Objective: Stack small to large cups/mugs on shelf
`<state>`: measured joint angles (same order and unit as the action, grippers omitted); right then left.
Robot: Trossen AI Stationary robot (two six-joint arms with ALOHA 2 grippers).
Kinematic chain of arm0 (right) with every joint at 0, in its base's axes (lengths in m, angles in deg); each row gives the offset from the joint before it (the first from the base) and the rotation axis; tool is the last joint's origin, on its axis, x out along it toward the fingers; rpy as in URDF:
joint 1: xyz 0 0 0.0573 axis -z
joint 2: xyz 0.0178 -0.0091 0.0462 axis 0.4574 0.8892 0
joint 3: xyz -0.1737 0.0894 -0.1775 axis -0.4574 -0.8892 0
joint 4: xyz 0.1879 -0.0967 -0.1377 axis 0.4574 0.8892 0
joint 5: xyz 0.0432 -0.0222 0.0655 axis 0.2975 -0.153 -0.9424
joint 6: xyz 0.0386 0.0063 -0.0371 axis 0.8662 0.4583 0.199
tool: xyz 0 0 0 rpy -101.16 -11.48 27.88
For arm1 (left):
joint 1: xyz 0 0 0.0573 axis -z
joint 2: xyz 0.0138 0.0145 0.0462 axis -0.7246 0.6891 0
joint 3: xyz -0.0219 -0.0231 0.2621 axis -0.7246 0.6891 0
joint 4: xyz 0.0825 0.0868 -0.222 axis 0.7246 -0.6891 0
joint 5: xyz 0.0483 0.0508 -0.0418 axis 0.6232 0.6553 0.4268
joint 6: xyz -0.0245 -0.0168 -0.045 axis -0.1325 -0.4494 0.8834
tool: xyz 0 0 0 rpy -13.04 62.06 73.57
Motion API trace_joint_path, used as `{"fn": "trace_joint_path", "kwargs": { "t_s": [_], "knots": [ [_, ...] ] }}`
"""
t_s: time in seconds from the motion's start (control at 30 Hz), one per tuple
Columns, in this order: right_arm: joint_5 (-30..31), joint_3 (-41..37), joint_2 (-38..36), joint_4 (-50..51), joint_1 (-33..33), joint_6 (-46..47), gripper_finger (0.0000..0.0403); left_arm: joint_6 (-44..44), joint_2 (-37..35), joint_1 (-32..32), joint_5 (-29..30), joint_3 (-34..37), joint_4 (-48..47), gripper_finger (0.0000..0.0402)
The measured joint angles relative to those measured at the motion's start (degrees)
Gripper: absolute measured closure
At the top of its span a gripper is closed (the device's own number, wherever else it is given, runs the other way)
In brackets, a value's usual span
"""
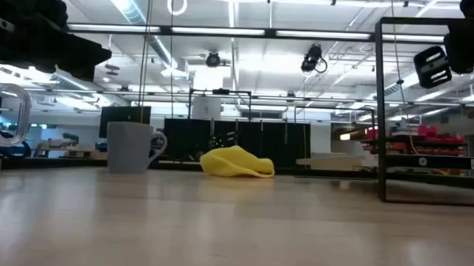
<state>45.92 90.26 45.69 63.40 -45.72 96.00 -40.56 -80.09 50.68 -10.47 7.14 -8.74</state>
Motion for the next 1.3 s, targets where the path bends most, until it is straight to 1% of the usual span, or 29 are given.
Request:
{"fn": "trace_joint_path", "kwargs": {
  "t_s": [0.27,0.5,0.77,1.07,1.3],
  "knots": [
    [0.0,0.0,-0.01,-0.01,-0.02,0.0,0.0308,0.01,0.0,-0.01,0.02,0.01,0.02,0.0289],
    [0.0,0.0,-0.01,0.01,0.0,0.0,0.0308,-0.01,0.0,-0.01,0.0,0.0,0.01,0.0283],
    [0.0,0.0,0.0,-0.01,-0.02,0.0,0.0308,0.01,0.0,0.0,0.01,-0.01,0.0,0.0289],
    [0.0,0.0,0.01,0.01,-0.01,0.0,0.0308,0.01,0.0,0.01,0.0,0.01,0.01,0.0283],
    [0.0,0.0,-0.01,-0.01,-0.02,0.0,0.0308,0.01,0.0,0.0,0.02,0.0,0.01,0.0289]
  ]
}}
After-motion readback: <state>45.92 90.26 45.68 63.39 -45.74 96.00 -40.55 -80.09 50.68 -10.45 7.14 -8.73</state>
